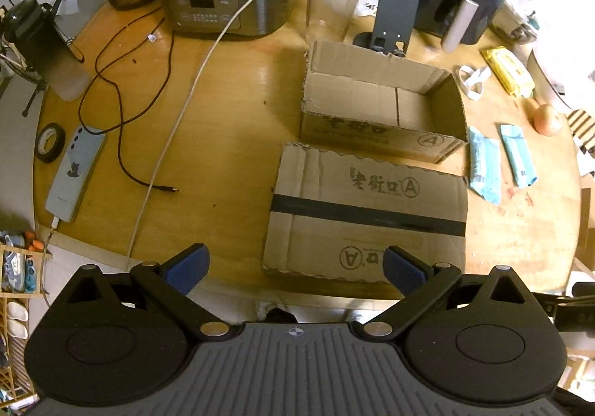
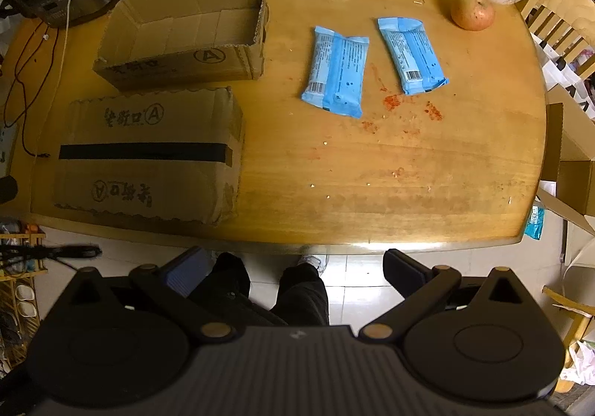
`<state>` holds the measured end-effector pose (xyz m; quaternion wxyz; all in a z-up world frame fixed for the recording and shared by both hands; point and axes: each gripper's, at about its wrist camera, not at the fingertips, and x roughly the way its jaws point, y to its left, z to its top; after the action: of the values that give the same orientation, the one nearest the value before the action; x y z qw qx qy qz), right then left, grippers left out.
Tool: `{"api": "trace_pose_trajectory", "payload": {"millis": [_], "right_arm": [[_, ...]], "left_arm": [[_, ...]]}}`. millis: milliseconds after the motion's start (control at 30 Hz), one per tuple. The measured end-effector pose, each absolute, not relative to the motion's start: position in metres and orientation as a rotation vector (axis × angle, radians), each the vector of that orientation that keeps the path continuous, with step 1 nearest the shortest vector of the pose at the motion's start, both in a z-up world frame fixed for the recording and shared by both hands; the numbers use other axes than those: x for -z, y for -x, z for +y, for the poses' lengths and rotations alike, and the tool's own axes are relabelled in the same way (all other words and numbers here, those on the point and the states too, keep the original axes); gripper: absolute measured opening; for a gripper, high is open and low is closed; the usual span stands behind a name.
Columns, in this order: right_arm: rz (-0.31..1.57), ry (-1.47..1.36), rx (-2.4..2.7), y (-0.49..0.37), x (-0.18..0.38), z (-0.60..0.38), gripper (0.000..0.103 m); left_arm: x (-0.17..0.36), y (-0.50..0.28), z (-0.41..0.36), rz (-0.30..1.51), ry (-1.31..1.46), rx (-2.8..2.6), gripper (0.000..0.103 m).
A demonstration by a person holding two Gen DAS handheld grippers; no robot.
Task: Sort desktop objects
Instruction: 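Move the right tool over the table toward the two blue packets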
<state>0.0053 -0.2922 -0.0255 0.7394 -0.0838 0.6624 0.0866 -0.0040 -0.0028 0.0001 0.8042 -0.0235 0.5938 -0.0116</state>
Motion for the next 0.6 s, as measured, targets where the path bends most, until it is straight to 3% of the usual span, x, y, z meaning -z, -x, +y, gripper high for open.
{"api": "trace_pose_trajectory", "payload": {"millis": [600], "right_arm": [[1.485,0.102,-0.226,-0.0094,0.0188,-0.2939,0.103]], "left_arm": [[-0.0085,0.0001,-0.011,1.292,0.006,0.004,0.102]]}}
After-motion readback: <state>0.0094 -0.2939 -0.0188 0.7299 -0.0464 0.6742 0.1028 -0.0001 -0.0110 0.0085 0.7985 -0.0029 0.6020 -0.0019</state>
